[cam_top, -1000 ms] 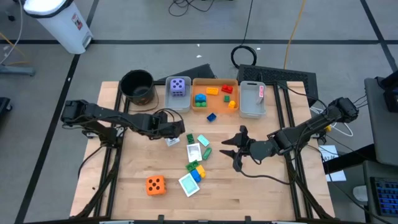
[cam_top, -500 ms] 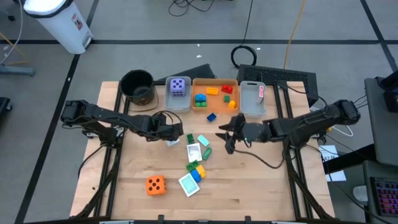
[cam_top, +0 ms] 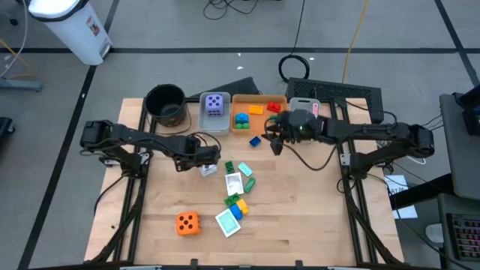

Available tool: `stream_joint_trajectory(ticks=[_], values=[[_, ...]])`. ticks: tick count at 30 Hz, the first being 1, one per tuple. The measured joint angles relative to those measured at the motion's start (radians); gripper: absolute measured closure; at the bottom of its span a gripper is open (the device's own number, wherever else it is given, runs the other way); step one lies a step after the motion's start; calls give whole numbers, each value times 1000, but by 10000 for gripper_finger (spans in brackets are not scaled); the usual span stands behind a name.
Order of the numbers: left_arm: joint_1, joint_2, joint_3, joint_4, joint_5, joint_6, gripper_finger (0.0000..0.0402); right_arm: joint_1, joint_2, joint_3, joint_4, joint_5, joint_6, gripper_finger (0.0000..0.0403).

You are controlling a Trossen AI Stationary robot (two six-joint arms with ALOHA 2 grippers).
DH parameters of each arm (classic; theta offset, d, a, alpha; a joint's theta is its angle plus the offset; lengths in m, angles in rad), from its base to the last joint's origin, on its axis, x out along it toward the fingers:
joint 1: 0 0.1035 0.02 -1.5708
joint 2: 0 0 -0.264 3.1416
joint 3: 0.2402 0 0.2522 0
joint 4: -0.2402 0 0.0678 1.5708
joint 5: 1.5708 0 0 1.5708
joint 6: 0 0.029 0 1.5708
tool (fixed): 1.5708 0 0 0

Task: Pick & Place Toys
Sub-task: Put the black deck of cards into the right gray bin

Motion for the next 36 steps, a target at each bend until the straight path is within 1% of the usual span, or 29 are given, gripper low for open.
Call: stream_joint_trajectory(ticks=[2,5,8,14,17,21,29,33,36], values=[[10,31,0,16,21,-32,5,-32,0,0,-10,-53,-50,241],[19,72,0,45,84,-103,5,-72,0,0,-45,-151,-119,241],[19,110,0,99,111,-160,5,-97,0,0,-103,-233,-177,241],[19,171,0,172,140,-244,5,-103,0,0,-206,-259,-272,241],[20,178,1,179,163,-273,5,-103,0,0,-234,-267,-304,241],[24,178,1,175,162,-315,5,-102,0,0,-247,-265,-321,241],[45,179,1,198,150,-313,5,-102,0,0,-250,-265,-339,241],[73,179,1,168,218,-251,5,-102,0,0,-251,-265,-342,241],[95,179,1,129,271,-232,5,-102,0,0,-250,-265,-343,241]])
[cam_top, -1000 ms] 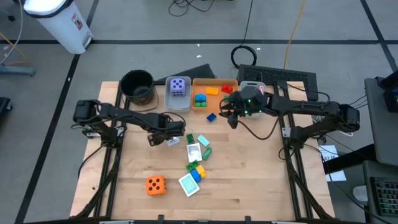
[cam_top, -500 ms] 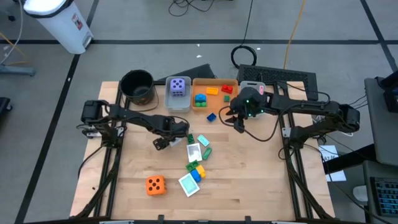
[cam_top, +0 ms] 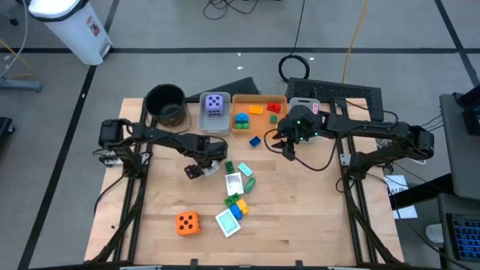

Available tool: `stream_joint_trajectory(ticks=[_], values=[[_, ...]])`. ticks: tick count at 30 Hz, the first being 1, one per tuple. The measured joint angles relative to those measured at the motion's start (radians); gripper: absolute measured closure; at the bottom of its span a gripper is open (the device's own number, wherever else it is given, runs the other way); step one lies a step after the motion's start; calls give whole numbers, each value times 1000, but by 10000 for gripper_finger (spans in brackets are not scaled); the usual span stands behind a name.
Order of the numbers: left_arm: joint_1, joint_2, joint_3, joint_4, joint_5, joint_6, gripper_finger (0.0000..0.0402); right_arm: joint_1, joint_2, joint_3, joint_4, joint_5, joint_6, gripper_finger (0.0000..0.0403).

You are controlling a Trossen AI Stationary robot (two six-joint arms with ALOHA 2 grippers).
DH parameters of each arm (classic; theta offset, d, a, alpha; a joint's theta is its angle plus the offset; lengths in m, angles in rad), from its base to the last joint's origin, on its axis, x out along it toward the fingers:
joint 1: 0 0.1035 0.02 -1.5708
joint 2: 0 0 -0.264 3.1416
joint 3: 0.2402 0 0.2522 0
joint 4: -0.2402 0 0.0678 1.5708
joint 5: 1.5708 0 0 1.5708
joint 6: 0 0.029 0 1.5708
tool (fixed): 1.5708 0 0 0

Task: Pick & Place Toys
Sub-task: Put the black deck of cards into the right gray bin

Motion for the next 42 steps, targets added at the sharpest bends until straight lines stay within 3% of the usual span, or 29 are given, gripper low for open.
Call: stream_joint_trajectory(ticks=[13,38,42], values=[[39,2,-1,-61,59,63,5,0,0,0,0,0,-4,241],[38,2,-2,-69,66,67,5,0,0,0,0,0,-4,241],[38,2,-2,-70,66,67,30,0,0,0,0,0,-4,241]])
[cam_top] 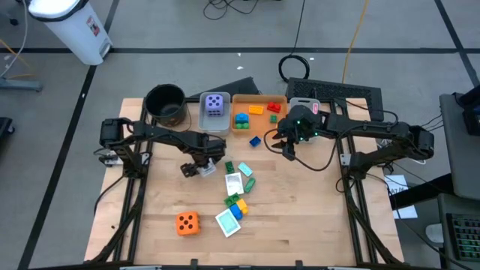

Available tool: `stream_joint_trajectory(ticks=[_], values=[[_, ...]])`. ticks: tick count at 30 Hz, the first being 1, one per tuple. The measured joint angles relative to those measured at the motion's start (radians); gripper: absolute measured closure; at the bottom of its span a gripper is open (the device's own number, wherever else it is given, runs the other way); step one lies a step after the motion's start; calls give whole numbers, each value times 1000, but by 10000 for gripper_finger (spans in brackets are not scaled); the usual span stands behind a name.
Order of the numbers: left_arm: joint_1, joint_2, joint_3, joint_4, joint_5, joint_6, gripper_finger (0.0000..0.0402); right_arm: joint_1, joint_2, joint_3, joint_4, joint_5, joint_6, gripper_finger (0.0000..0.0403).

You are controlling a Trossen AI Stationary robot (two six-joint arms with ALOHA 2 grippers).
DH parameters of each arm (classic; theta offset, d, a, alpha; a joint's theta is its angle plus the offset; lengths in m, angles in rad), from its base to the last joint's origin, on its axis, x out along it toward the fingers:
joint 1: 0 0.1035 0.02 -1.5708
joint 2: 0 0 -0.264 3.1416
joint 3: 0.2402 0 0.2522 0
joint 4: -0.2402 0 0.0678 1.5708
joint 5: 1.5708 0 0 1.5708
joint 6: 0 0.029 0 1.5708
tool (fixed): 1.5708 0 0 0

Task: Pick & Place Toys
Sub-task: Put the black deck of cards into the right gray bin

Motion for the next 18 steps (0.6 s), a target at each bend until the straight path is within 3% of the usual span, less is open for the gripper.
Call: stream_joint_trajectory(ticks=[6,18], values=[[0,-1,0,3,0,-1,98,0,0,0,0,0,0,241],[-1,-1,0,3,-2,77,65,0,0,0,0,0,-1,241]])
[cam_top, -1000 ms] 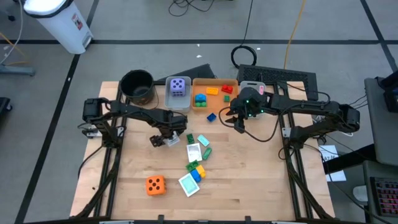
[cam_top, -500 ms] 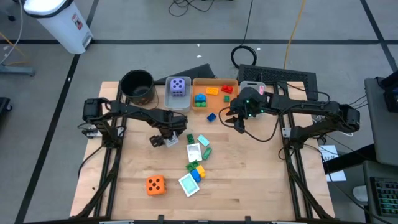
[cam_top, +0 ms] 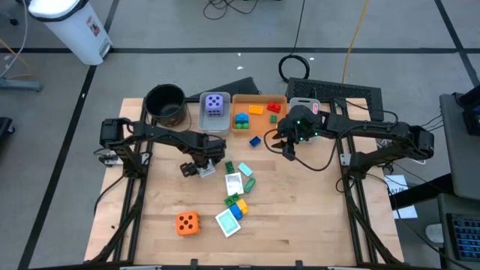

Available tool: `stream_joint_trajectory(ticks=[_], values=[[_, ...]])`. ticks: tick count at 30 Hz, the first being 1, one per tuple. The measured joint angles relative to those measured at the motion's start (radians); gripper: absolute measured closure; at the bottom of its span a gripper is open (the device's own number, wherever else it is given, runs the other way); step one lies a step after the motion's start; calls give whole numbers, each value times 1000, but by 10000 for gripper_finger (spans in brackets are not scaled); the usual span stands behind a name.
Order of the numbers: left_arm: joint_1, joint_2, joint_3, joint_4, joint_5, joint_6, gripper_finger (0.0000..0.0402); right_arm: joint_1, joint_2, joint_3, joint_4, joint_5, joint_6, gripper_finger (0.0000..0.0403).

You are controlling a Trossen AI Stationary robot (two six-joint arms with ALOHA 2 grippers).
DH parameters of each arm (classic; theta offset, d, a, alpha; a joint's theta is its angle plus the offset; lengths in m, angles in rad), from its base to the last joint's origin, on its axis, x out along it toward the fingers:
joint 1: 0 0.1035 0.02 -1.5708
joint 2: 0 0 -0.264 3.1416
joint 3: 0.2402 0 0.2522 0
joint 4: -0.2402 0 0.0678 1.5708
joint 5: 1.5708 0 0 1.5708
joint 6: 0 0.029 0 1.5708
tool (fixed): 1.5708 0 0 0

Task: Pick & Place Toys
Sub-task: Put the black deck of cards into the right gray bin

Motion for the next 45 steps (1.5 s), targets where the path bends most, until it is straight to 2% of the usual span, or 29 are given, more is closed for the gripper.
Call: stream_joint_trajectory(ticks=[5,11,17,21,23,30,35,40,43,45], values=[[-3,-1,0,16,5,89,100,0,0,0,0,0,-16,241],[-15,-31,-1,56,0,171,100,0,0,0,0,0,-17,241],[-20,-103,4,74,-32,250,77,0,0,0,4,0,-19,241],[-20,-175,14,95,-96,349,95,0,0,0,16,-2,-18,241],[-20,-225,14,122,-123,404,99,0,0,0,27,-40,-19,241],[-20,-395,14,321,-164,589,92,1,-1,0,125,-283,-18,241],[-13,-476,14,496,-84,684,73,10,-11,0,273,-365,-18,241],[6,-510,15,644,96,696,98,15,-31,0,496,-364,-15,241],[18,-509,14,723,207,652,99,15,-39,1,665,-367,60,241],[23,-502,14,809,264,618,94,13,-39,1,772,-422,151,241]])
